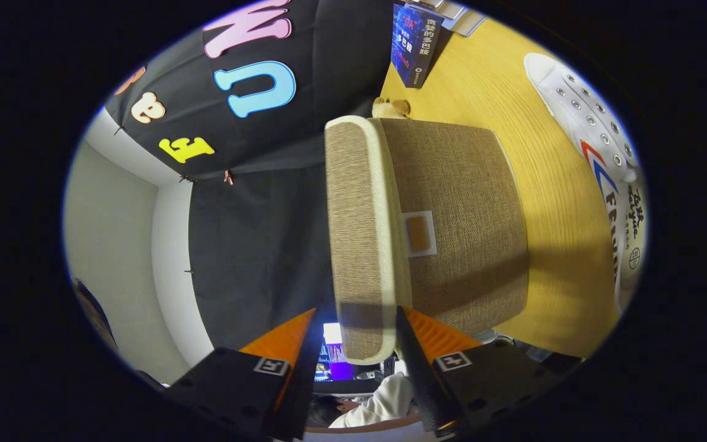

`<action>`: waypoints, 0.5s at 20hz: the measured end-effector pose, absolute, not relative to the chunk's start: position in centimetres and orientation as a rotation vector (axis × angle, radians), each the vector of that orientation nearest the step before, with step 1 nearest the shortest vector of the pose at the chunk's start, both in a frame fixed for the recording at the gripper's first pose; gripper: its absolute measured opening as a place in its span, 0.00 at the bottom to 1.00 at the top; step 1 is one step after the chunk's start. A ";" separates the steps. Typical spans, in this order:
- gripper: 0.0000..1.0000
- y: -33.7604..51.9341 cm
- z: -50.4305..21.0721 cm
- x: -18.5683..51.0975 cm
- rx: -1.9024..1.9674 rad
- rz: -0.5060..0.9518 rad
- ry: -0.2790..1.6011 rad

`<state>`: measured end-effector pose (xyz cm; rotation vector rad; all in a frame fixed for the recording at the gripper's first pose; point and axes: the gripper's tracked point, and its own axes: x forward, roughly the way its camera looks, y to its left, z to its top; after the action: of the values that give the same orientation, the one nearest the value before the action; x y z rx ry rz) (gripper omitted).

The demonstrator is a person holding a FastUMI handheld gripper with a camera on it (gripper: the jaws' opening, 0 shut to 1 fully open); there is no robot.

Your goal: Open the storage box then place both shoes into the box .Put the left shoe in first, then the right shoe, with the right side of both shoes facing outward in a uniform manner.

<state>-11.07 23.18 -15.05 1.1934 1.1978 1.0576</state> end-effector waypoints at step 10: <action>0.12 24.2 -12.2 -11.5 1.257 1.099 1.171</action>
<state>-11.50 24.21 -12.16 1.2568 1.1709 1.0995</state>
